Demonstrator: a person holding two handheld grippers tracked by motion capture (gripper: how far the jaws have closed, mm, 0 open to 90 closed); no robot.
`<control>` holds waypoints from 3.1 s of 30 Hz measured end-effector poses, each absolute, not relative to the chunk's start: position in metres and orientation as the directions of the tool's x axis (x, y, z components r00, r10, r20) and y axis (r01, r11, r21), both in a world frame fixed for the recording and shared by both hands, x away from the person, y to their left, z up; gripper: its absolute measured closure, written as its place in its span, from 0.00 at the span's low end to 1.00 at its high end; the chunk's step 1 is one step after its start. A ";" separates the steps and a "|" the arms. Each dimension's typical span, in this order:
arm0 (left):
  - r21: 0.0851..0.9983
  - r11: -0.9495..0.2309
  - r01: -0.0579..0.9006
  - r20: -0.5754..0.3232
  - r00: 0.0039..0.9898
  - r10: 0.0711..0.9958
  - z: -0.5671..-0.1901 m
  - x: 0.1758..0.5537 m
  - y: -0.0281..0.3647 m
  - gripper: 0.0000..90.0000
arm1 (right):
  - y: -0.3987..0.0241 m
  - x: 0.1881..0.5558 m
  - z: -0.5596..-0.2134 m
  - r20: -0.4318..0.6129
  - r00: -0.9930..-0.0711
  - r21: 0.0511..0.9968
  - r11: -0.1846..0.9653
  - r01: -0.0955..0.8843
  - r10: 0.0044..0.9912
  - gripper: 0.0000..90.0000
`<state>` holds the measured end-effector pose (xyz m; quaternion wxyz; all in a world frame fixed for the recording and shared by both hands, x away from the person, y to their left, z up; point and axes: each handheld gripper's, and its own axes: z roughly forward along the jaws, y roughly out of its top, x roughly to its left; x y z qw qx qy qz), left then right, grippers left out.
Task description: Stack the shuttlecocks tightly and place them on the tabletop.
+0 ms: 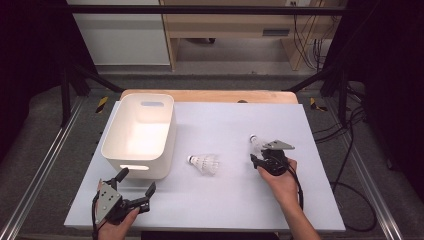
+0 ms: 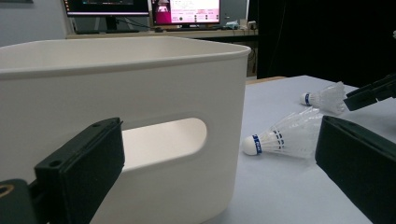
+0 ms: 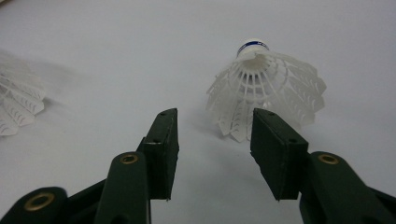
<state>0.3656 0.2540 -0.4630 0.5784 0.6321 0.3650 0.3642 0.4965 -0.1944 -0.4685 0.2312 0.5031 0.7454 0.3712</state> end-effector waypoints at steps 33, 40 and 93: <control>0.997 -0.067 0.040 0.040 0.468 0.883 -0.463 0.366 0.254 0.02 | -0.172 0.535 -0.481 0.050 -0.244 0.807 0.105 0.581 0.969 0.77; 0.997 -0.063 0.042 0.036 0.466 0.884 -0.463 0.366 0.255 0.02 | -0.179 0.528 -0.472 0.027 -0.268 0.821 0.131 0.556 0.963 1.00; 0.997 -0.068 0.039 0.042 0.464 0.885 -0.463 0.366 0.255 0.02 | -0.128 0.460 -0.460 0.141 -0.657 0.833 0.270 0.483 0.741 1.00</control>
